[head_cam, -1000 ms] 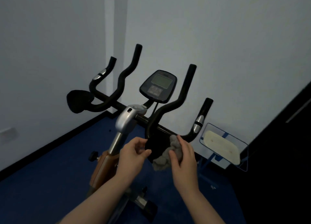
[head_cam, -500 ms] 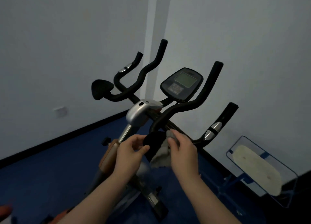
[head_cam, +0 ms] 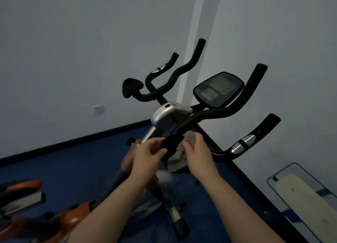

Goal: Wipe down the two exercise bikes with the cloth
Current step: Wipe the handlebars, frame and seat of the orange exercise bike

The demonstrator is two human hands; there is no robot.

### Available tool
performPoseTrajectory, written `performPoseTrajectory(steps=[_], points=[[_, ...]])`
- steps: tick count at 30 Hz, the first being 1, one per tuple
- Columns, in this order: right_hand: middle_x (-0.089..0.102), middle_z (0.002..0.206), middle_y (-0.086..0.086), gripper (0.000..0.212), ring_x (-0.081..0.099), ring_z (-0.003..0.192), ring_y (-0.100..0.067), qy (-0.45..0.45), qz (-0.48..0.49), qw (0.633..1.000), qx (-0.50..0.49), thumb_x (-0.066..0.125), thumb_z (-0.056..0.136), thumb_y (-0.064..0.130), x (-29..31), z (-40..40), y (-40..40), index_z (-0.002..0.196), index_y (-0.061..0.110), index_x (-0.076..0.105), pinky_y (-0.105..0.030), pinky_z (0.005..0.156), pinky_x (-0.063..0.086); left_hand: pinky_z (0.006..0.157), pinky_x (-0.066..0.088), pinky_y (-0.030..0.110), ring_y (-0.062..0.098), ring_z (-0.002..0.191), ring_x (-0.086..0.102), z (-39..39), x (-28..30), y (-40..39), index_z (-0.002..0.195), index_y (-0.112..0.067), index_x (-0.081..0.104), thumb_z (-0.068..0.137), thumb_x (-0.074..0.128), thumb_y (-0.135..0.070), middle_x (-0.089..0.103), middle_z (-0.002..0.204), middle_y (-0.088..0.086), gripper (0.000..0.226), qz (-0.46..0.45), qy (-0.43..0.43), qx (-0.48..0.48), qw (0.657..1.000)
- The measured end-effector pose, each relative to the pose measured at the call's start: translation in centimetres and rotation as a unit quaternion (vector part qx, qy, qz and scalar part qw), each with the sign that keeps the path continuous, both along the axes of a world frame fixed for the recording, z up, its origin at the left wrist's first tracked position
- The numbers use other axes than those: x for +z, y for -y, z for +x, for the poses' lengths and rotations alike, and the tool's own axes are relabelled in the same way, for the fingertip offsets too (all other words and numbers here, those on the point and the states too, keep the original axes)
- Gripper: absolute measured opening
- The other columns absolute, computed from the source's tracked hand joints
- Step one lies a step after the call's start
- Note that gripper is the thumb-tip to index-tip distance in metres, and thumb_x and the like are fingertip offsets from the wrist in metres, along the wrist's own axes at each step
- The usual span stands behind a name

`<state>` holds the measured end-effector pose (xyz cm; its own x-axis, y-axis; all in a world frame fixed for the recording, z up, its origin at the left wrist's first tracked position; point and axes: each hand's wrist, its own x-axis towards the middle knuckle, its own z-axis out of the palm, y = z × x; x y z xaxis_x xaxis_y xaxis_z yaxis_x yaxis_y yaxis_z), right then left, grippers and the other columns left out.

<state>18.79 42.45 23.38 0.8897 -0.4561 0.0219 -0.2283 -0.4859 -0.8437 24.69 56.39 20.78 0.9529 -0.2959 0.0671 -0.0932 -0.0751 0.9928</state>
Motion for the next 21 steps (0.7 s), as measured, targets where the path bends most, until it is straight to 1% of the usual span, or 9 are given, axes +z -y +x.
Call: performPoseTrajectory(steps=[2,3,6,8,10,13,16,19,21], points=[[0.054,0.128,-0.004,0.037,0.057,0.105,-0.014,0.003,0.028,0.999,-0.026,0.048,0.100,0.027,-0.6,-1.9,-0.7,0.135,0.018,0.038,-0.020,0.075,0.044,0.069,0.054,0.014,0.000,0.084,0.068,-0.1,0.0,0.0,0.097,-0.028,0.067,0.086,0.067,0.005,0.073,0.090,-0.009,0.035,0.004,0.000,0.006,1.000],[0.052,0.130,-0.006,0.038,0.057,0.106,-0.016,-0.003,0.017,0.999,-0.038,0.047,0.100,0.027,-0.8,-2.2,-0.9,0.136,0.018,0.036,-0.023,0.077,0.045,0.069,0.054,0.014,-0.001,0.083,0.068,-0.1,0.0,0.0,0.096,-0.029,0.066,0.085,0.067,0.005,0.073,0.089,-0.010,0.036,0.004,0.000,0.008,1.000],[0.045,0.135,-0.008,0.039,0.053,0.114,-0.022,-0.017,-0.078,0.995,-0.064,0.047,0.100,0.022,0.0,-0.5,-1.5,0.137,0.014,0.034,-0.031,0.086,0.046,0.071,0.055,0.015,-0.005,0.081,0.068,-0.1,0.1,0.1,0.098,-0.026,0.068,0.085,0.067,0.007,0.072,0.088,-0.012,0.035,0.002,0.003,0.016,1.000],[0.043,0.136,-0.006,0.039,0.049,0.119,-0.021,-0.007,-0.123,0.988,-0.095,0.046,0.100,0.020,0.3,0.0,-2.2,0.138,0.015,0.035,-0.029,0.087,0.045,0.073,0.055,0.013,-0.006,0.083,0.067,-0.3,0.2,0.1,0.098,-0.028,0.068,0.085,0.067,0.005,0.071,0.089,-0.016,0.035,0.005,0.006,0.020,1.000],[0.040,0.138,-0.003,0.044,0.046,0.121,-0.018,0.000,-0.128,0.984,-0.119,0.046,0.100,0.021,-0.2,-0.8,-3.2,0.142,0.018,0.033,-0.028,0.089,0.045,0.073,0.054,0.012,-0.008,0.084,0.066,-0.6,0.2,0.0,0.096,-0.033,0.066,0.086,0.068,0.003,0.071,0.087,-0.018,0.037,0.003,0.001,0.020,1.000],[0.038,0.137,-0.002,0.052,0.043,0.121,-0.015,-0.004,-0.166,0.979,-0.116,0.047,0.099,0.023,-1.1,-2.4,-3.7,0.147,0.021,0.027,-0.024,0.088,0.041,0.072,0.055,0.012,-0.007,0.085,0.067,-0.3,0.2,-0.3,0.094,-0.033,0.067,0.085,0.069,0.002,0.072,0.082,-0.019,0.036,-0.007,-0.019,0.002,1.000],[0.041,0.137,-0.005,0.048,0.040,0.122,-0.018,-0.025,-0.222,0.967,-0.118,0.048,0.099,0.023,-0.6,-0.8,-2.9,0.144,0.019,0.031,-0.029,0.095,0.040,0.068,0.054,0.011,-0.004,0.082,0.069,0.8,0.7,-0.8,0.096,-0.027,0.070,0.083,0.070,0.004,0.073,0.079,-0.018,0.034,0.001,-0.023,-0.037,0.999],[0.042,0.140,0.001,0.046,0.038,0.126,-0.014,-0.005,-0.162,0.976,-0.144,0.045,0.101,0.023,0.0,-0.2,-3.6,0.146,0.023,0.033,-0.027,0.099,0.039,0.068,0.054,0.013,0.000,0.081,0.070,1.4,0.8,-1.4,0.092,-0.030,0.068,0.083,0.070,0.005,0.074,0.082,-0.014,0.036,0.011,-0.018,-0.073,0.997],[0.044,0.137,0.009,0.049,0.045,0.122,-0.006,0.034,-0.084,0.983,-0.162,0.047,0.101,0.027,-0.5,-1.5,-4.3,0.146,0.032,0.031,-0.020,0.093,0.044,0.069,0.054,0.014,0.000,0.082,0.070,1.7,0.8,-1.7,0.094,-0.030,0.068,0.084,0.070,0.004,0.074,0.085,-0.012,0.036,0.011,-0.019,-0.098,0.995]])
